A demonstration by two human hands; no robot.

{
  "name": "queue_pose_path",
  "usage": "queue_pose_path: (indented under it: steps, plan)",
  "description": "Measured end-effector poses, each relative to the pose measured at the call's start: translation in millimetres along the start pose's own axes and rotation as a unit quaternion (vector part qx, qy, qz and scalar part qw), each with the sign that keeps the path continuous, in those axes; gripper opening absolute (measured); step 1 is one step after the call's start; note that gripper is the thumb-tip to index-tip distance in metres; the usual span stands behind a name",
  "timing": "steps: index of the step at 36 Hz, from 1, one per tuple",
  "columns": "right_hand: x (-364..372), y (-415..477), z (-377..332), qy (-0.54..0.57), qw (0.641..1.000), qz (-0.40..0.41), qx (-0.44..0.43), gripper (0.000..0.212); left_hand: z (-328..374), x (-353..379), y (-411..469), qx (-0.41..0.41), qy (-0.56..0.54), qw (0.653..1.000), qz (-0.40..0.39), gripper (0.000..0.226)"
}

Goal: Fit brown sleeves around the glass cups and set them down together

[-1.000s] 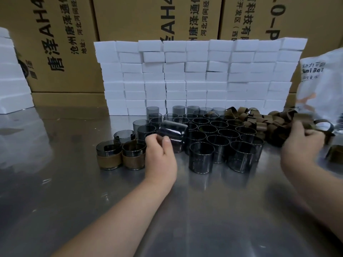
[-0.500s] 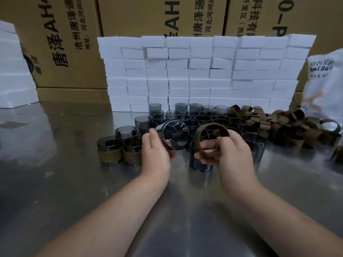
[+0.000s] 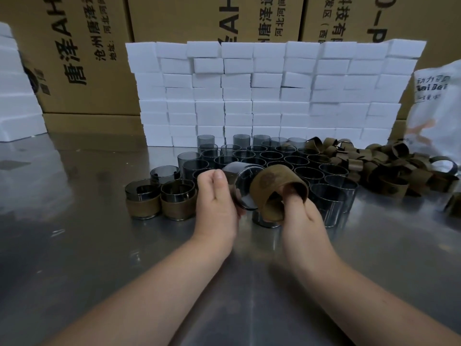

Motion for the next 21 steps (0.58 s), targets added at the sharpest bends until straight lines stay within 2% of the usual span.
queue_pose_path:
  steps: [4,6,13,16,19,21]
  plan:
    - [3.0,0.8,3.8,-0.008,1.0,-0.009,0.007,0.065,9.8,1.6,-7.3,0.027,-0.009,1.0,-0.007,0.022]
    - [4.2,0.9,4.7,-0.007,1.0,-0.011,0.012,0.065,13.1,1.8,-9.6,0.056,-0.002,0.998,-0.015,0.033]
    - [3.3,-0.5,7.8,0.027,0.999,0.012,0.03,0.04,18.9,0.2,-12.3,0.084,0.026,0.996,-0.031,0.035]
    - [-1.4,1.8,6.6,0.025,0.999,0.038,0.027,0.028,27.1,5.3,-22.8,0.11,0.041,0.988,-0.101,0.053]
    - [-3.5,1.5,4.9,0.008,0.999,0.04,0.024,0.031,27.7,12.2,-35.0,0.165,0.074,0.966,-0.183,0.093]
    - [-3.4,1.1,5.5,-0.007,0.999,0.035,0.022,0.036,30.7,13.9,-39.8,0.2,0.104,0.951,-0.212,0.094]
Point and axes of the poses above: each hand's wrist, its own y-axis towards the middle knuckle, its own x-axis out of the palm, z = x × y, the point moved 7 cm from there along y, towards the middle knuckle, and after that the axes turned 14 degrees about z, right-handed, at the moved point
